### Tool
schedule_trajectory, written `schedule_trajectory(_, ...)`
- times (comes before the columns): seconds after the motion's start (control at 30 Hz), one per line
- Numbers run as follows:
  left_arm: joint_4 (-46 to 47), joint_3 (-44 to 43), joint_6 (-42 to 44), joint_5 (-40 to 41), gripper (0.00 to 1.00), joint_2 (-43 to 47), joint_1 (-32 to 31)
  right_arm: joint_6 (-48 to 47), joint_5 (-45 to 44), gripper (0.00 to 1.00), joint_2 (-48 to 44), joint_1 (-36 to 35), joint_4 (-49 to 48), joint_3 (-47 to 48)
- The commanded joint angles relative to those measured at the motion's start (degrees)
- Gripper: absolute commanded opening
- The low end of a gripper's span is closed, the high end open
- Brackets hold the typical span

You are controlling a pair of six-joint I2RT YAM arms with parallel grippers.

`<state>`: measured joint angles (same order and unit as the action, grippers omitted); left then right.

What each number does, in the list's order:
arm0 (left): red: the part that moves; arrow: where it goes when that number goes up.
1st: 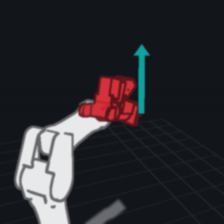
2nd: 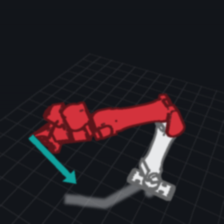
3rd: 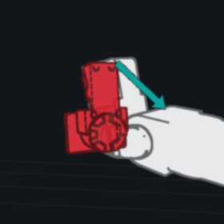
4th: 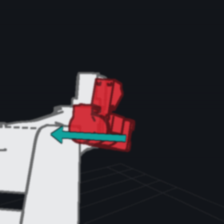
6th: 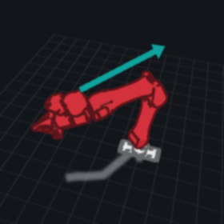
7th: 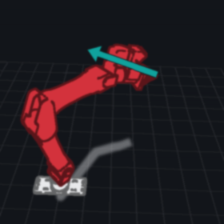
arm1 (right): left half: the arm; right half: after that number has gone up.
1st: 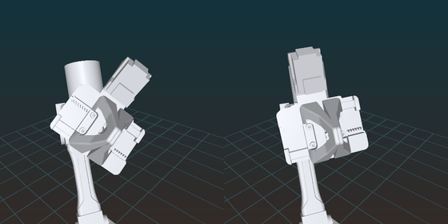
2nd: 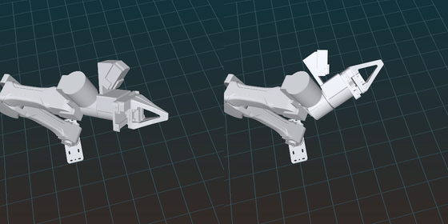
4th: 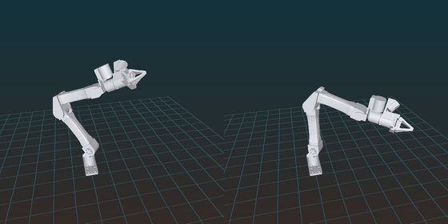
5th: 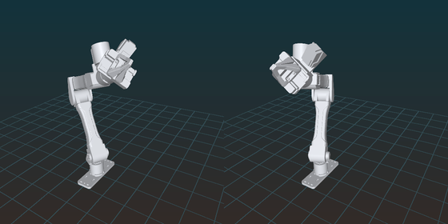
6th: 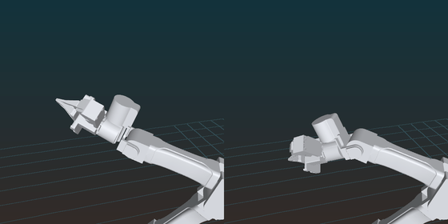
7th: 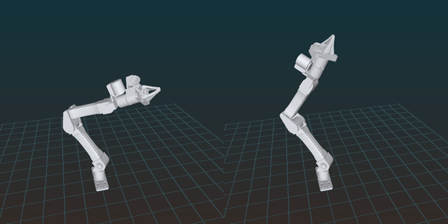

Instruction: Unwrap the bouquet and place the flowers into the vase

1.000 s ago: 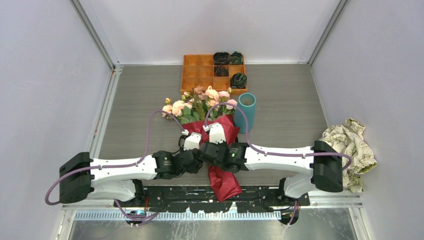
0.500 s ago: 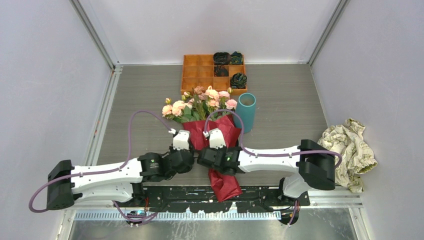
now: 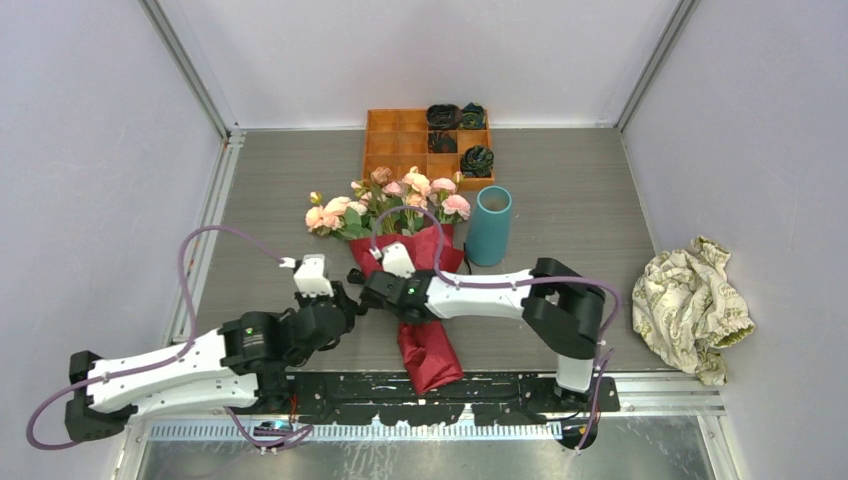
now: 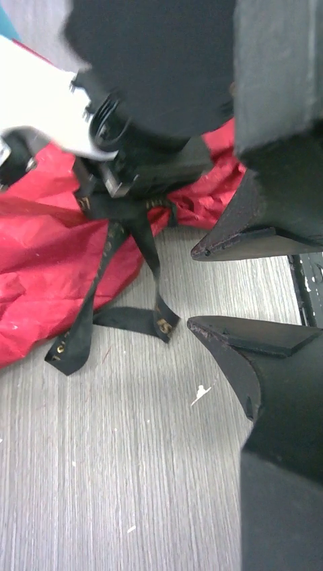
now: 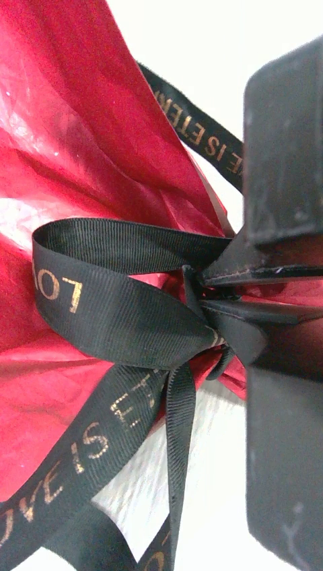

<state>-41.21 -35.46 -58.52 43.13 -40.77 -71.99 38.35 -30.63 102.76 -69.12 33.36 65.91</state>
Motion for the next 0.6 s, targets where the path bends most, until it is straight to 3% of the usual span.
schedule_trajectory(0.0, -3.9, 0.3, -3.0, 5.9, 0.37, 6.6, -0.2, -5.9, 2.1, 0.19, 4.9, 2.8, -3.9, 10.4)
schedule_trajectory(0.13, 0.6, 3.1, -1.0, 3.3, 0.38, 10.4, -0.2, -6.1, 2.6, 0.25, 7.7, 3.6, -2.2, 15.3)
schedule_trajectory(0.23, 4.1, 4.3, 0.1, 1.3, 0.38, 9.9, -0.1, -4.4, 3.2, 0.34, 4.8, 3.5, -2.2, 13.1)
schedule_trajectory(0.57, 17.1, 2.2, 3.1, -4.8, 0.38, -6.4, -0.1, -0.1, 1.5, 0.46, -15.2, 1.1, 1.1, 1.9)
